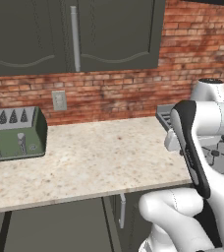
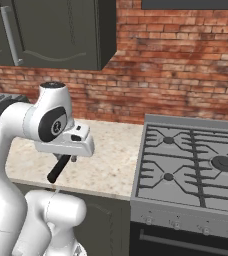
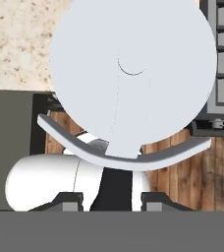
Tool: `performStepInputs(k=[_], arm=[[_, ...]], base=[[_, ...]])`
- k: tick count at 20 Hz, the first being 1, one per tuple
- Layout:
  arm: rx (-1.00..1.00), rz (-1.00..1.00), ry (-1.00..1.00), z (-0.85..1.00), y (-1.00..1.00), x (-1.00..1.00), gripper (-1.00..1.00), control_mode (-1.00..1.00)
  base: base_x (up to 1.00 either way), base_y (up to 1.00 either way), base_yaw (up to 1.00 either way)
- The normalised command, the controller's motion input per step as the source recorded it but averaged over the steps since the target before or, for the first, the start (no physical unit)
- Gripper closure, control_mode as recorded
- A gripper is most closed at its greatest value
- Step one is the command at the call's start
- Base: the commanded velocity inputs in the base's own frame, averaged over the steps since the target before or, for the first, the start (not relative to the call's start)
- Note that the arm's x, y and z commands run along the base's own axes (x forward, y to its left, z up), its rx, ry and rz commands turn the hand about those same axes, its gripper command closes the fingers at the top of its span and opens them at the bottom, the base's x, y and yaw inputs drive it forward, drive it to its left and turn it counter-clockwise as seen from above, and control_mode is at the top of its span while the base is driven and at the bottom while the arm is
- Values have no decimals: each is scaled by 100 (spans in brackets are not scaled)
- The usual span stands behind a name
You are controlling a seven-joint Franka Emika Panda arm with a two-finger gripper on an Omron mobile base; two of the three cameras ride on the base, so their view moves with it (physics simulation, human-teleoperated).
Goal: Take the pizza cutter from the drawer on the left and place it on the dining counter for cutting.
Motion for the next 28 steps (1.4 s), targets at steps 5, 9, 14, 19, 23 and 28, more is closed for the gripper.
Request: performStepInputs(k=[5,9,14,19,23,28], arm=[[-2,1,0,-8,0,4,100,-100],[0,0,0,0,0,0,100,100],[0,0,0,0,0,0,100,100],[0,0,0,0,0,0,100,100],[0,0,0,0,0,0,100,100],[0,0,0,0,0,0,100,100]], base=[[0,0,0],[0,0,0],[-10,-13,-2],[-56,-56,-29],[-24,-62,-59],[-3,-64,-66]])
